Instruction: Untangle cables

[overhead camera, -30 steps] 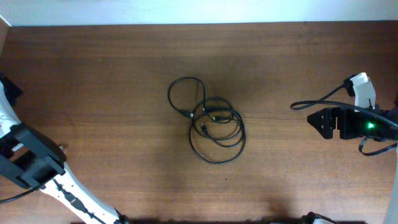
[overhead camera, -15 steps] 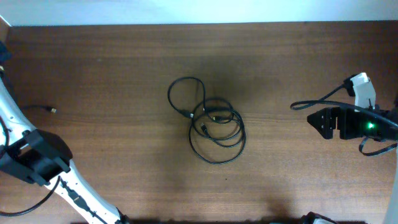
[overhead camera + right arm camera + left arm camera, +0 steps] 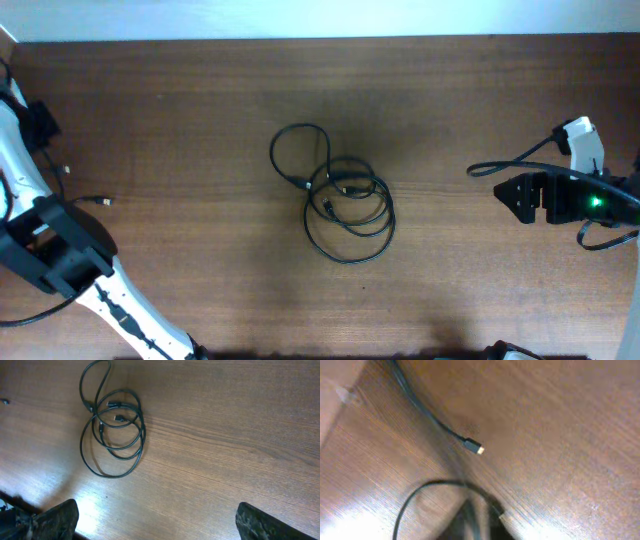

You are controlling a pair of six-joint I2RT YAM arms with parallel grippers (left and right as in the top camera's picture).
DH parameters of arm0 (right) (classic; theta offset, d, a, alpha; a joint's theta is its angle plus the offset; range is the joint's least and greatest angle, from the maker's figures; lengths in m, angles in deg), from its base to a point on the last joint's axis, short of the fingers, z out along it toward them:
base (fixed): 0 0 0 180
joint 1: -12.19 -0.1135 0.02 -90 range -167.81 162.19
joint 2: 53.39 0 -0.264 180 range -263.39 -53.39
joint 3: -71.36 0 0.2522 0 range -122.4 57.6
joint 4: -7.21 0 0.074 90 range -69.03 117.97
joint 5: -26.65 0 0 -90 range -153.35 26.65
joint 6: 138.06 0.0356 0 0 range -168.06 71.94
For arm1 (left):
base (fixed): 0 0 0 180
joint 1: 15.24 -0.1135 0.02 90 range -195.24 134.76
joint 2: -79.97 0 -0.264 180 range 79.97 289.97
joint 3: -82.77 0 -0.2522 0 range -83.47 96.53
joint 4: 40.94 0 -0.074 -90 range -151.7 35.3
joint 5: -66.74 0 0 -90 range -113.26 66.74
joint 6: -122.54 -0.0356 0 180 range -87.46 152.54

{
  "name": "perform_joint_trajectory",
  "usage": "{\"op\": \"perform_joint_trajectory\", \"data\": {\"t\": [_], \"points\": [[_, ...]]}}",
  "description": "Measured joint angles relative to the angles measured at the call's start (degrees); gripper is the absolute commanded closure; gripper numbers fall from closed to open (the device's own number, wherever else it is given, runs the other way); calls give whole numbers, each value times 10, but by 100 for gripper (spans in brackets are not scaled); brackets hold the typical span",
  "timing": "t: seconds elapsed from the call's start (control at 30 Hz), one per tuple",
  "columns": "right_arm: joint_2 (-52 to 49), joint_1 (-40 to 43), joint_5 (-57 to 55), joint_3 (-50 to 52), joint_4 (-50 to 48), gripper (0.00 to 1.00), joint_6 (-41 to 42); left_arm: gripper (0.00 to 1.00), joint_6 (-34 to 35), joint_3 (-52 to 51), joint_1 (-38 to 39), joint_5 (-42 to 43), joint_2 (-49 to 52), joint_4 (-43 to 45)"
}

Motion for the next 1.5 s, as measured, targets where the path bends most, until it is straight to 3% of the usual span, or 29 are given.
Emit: {"op": "perform_joint_trajectory", "data": {"t": [0.03, 0.67, 1.0, 1.37, 1.5], "points": [[0, 0, 0, 0, 0, 1, 0, 1, 0, -10, 1, 0, 0, 0], [0, 0, 0, 0, 0, 1, 0, 1, -1, -37, 21, 88, 0, -90], [0, 0, 0, 0, 0, 1, 0, 1, -21, -37, 208, 121, 0, -108], [0, 0, 0, 0, 2, 1, 0, 1, -24, -38, 456, 262, 0, -114], [0, 0, 0, 0, 2, 1, 0, 1, 14, -57, 544, 263, 0, -104]]}}
